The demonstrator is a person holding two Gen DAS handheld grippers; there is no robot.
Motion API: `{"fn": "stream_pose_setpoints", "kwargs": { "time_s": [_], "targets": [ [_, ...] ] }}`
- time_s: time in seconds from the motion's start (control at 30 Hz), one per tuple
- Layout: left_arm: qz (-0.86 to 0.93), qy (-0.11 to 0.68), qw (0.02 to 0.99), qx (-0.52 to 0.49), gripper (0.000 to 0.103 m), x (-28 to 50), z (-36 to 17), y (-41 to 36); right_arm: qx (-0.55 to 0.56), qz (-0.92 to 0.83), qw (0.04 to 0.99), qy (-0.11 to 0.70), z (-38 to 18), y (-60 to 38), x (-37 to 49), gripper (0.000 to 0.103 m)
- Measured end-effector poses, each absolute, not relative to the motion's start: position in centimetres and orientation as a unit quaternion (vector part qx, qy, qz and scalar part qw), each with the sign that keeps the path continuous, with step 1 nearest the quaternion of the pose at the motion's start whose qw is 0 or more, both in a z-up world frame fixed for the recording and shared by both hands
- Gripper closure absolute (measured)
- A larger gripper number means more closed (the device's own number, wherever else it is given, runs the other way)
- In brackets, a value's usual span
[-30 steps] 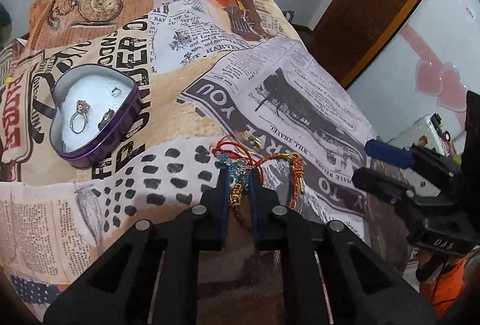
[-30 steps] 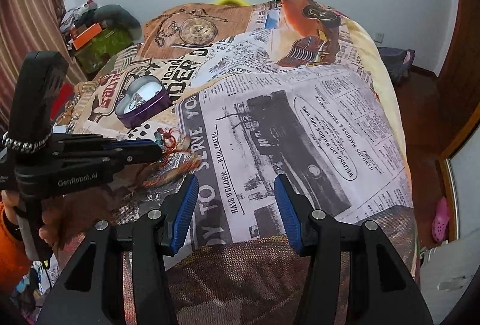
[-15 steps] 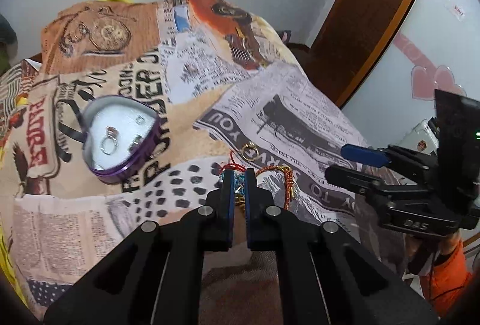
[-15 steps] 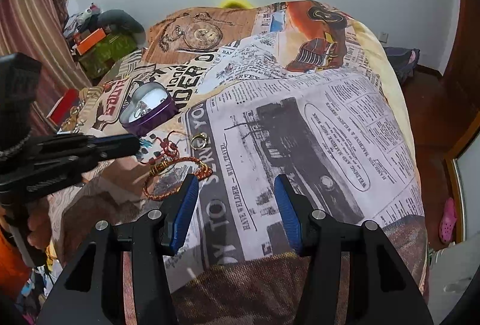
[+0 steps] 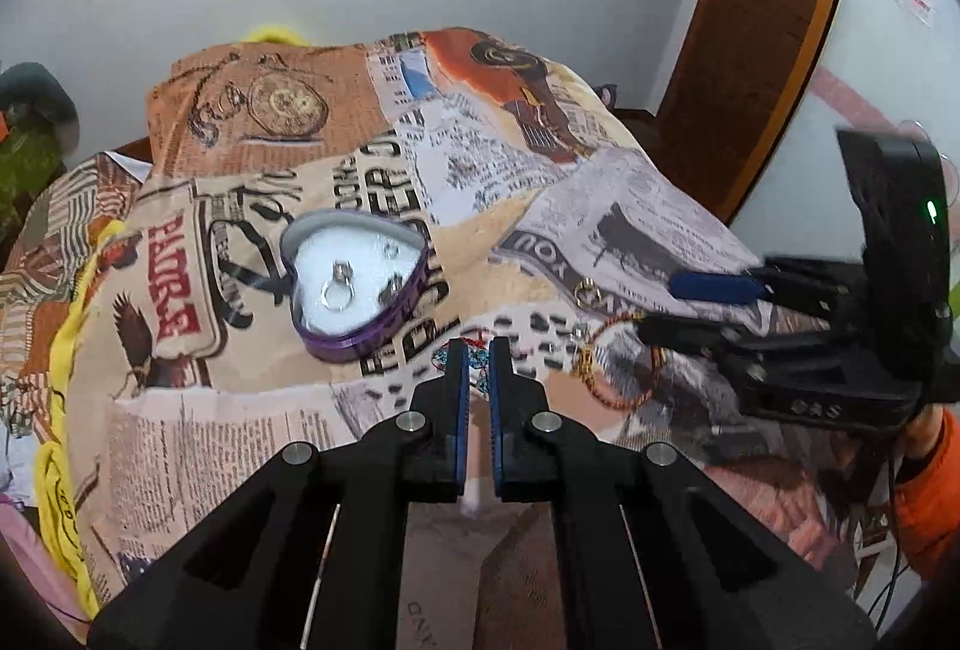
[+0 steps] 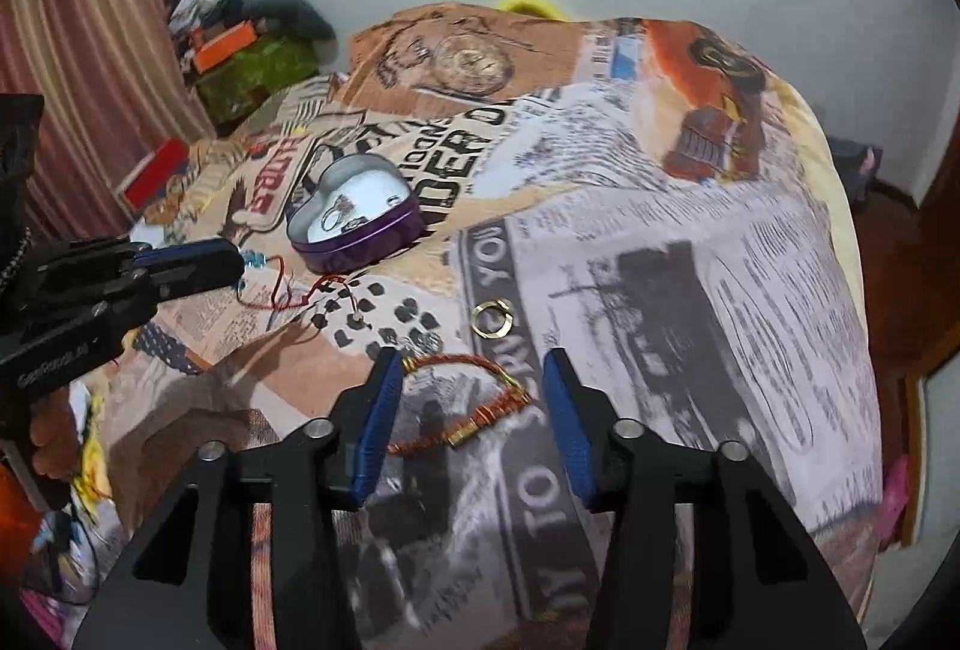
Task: Organize jewelry
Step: 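Grasp a beaded piece with the left tool while the right tool grasps a ring, lift toward tin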
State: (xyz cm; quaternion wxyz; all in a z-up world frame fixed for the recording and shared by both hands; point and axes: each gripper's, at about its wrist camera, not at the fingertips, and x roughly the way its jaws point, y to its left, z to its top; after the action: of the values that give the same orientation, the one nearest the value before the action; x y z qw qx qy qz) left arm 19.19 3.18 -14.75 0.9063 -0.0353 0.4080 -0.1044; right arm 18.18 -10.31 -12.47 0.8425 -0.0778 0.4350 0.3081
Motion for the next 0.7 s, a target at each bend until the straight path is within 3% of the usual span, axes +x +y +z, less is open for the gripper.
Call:
{"fn": "stream_pose_setpoints", "kwargs": {
  "time_s": [0.37, 0.7],
  "targets": [
    [-0.108, 0.436, 0.892, -0.043, 0.099, 19.4, -18.3, 3.6, -0.110, 0.324, 0.807, 0.482, -14.5, -7.2, 20.4, 0.093],
    [-0.104, 0.429, 0.896, -0.043, 0.099, 19.6, -17.7, 4.1, -0.070, 0.331, 0.812, 0.475, -12.9, -7.9, 20.2, 0.094]
  ]
}}
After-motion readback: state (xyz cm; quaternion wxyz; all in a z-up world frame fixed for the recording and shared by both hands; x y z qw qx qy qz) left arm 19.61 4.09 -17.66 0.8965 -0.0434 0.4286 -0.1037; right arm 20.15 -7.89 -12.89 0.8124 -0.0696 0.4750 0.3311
